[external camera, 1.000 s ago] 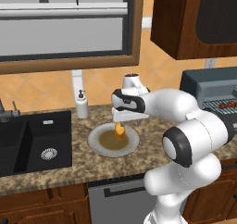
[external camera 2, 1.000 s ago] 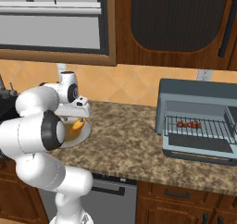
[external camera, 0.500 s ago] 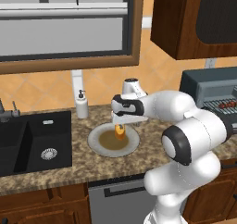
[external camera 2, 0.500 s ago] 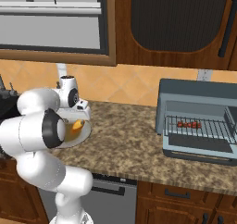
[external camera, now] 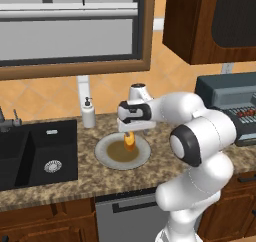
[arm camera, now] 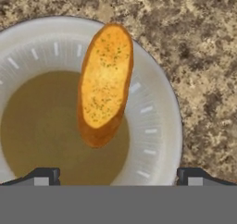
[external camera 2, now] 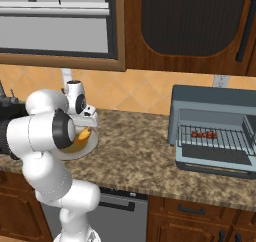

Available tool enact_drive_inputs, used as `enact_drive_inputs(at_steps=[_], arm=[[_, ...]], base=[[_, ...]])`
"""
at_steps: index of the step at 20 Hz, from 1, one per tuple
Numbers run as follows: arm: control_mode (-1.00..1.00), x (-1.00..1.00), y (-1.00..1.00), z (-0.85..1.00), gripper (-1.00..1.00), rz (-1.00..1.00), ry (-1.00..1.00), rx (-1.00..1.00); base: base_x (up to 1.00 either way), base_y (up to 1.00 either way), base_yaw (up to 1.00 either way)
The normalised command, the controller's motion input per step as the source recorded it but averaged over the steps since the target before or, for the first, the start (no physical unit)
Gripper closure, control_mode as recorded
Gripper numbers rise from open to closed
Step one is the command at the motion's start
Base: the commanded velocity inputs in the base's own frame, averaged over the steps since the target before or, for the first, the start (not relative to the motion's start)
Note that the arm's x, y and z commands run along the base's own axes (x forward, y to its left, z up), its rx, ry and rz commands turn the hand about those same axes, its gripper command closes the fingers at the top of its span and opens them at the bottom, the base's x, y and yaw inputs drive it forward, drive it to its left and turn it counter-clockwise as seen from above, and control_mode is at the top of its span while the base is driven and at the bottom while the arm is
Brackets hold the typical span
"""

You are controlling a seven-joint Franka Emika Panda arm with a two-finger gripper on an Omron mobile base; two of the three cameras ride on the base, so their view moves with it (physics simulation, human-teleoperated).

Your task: Pick up the kebab skewer and baguette bread, and place them inside the toaster oven. Close the toaster oven door and start by setting the timer.

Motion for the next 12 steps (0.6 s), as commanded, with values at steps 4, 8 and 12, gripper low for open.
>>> enact_drive_inputs(at_steps=[4,8,12], arm=[[-1.00,0.36,0.00,-0.08,-1.00,0.00,0.00,0.00],[-1.00,0.34,0.02,-0.10,-1.00,0.00,0.00,0.00],[-1.00,0.30,0.01,-0.11,-1.00,0.00,0.00,0.00]], base=[[0.00,0.00,0.00],[0.00,0.00,0.00],[0.00,0.00,0.00]])
